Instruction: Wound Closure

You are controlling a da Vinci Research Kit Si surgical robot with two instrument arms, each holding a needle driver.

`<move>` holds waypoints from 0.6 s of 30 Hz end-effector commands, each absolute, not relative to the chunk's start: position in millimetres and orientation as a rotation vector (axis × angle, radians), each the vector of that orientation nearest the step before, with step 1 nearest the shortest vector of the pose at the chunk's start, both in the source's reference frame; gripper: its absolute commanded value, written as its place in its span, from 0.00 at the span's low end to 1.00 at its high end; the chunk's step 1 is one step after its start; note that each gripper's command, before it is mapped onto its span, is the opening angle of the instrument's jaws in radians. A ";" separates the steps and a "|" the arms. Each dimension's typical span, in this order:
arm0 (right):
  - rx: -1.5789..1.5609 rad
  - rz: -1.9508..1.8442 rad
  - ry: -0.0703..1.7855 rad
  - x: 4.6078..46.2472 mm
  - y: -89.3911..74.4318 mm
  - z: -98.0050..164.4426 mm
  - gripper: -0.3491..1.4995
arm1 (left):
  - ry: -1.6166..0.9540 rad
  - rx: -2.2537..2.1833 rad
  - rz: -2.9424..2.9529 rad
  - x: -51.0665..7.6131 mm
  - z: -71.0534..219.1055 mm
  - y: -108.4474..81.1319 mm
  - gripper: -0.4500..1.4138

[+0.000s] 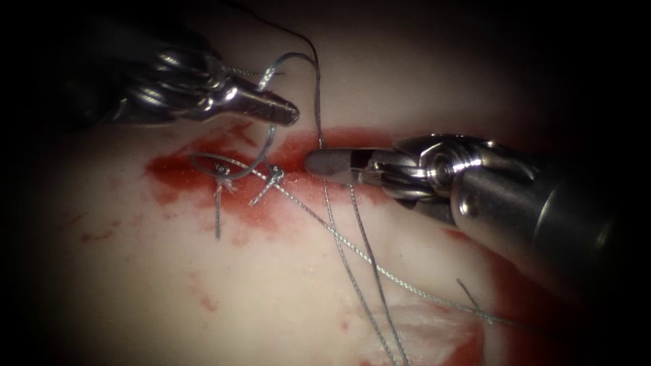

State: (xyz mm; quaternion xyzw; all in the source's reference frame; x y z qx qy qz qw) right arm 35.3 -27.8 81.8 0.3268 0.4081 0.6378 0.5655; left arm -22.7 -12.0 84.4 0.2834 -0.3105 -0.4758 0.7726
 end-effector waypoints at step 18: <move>0.829 1.591 1.135 37.0 -24.3 81.7 0.00 | -0.900 0.845 -0.953 -26.0 80.1 -10.2 0.00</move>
